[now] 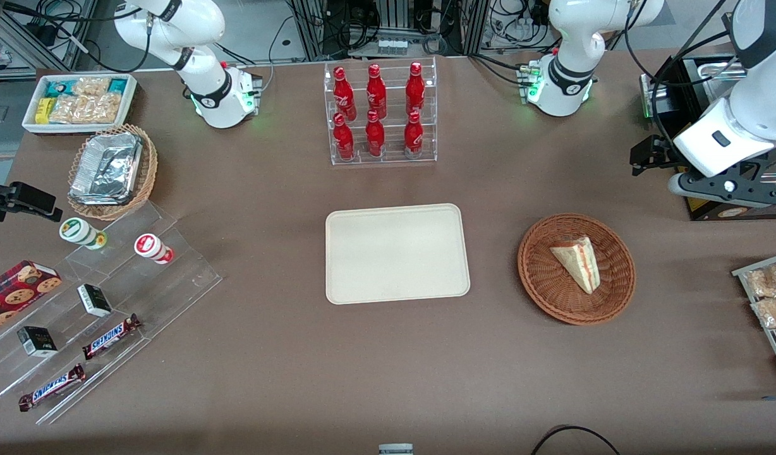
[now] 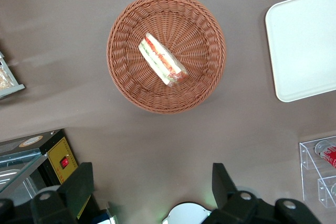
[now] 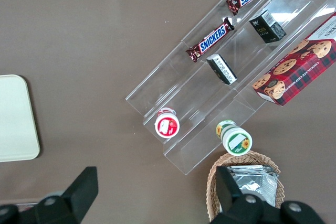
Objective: Place sandwich from basket to tray
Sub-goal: 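Move the left gripper over the sandwich in the wicker basket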
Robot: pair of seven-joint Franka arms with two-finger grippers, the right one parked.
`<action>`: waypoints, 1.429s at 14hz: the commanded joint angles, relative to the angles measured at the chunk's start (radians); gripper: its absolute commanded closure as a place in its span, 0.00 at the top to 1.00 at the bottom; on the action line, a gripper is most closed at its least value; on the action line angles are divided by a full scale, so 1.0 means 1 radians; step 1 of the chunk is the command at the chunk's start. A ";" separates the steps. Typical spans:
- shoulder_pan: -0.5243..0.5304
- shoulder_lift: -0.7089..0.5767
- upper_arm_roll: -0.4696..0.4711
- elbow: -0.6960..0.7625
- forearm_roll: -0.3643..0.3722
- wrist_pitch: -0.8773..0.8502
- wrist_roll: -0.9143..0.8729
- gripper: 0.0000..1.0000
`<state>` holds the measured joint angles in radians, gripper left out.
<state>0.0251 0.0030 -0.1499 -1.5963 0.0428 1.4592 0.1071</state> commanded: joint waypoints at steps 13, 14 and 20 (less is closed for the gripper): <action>0.013 0.020 0.023 -0.387 -0.038 0.462 -0.009 1.00; 0.013 0.022 0.023 -0.430 -0.038 0.525 -0.010 1.00; 0.013 0.034 0.023 -0.599 -0.037 0.799 -0.125 1.00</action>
<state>0.0316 0.0545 -0.1235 -2.1485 0.0123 2.1981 0.0447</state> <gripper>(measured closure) 0.000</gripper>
